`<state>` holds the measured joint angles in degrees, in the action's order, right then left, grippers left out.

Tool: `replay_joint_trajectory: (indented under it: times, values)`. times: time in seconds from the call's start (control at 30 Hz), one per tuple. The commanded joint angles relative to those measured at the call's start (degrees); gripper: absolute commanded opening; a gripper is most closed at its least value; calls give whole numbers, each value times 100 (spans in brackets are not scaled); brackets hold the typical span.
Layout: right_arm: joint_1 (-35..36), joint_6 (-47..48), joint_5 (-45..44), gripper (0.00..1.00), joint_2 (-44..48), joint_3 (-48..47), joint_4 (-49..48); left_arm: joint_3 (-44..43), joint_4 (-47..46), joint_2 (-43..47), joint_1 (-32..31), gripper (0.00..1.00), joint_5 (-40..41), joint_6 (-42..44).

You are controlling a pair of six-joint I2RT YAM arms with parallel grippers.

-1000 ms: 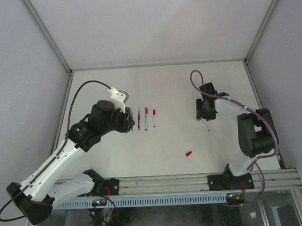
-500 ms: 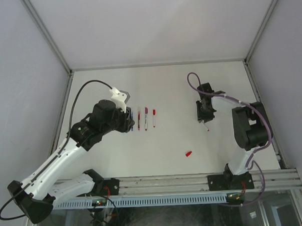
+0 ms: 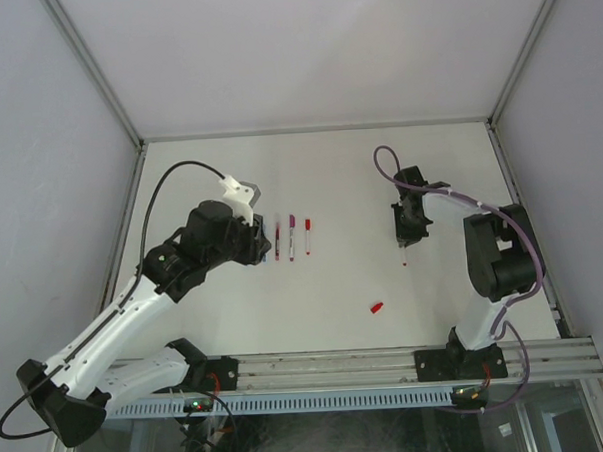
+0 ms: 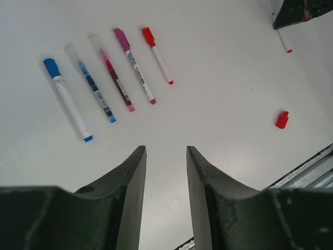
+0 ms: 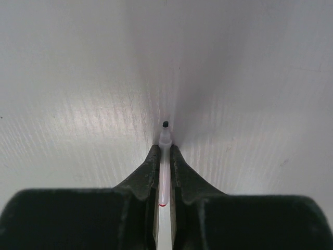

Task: Insert the pens into the pen caps
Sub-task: Pick up the pen from the center of the board.

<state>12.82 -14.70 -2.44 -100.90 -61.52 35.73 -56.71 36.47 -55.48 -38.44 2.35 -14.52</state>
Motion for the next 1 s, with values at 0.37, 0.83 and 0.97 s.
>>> replay_joint_trajectory:
  times: [0.37,0.83,0.97]
  values:
    - [307,-307,88,0,2127,822,-669,756,-1747,137,38,45,-567,-1161]
    - [2203,-2152,27,0,3920,1547,-2382,1428,-3010,198,17,54,-1145,-1903]
    - [2506,-2746,109,0,4361,2088,-3328,1625,-3518,187,-216,55,-1222,-2061]
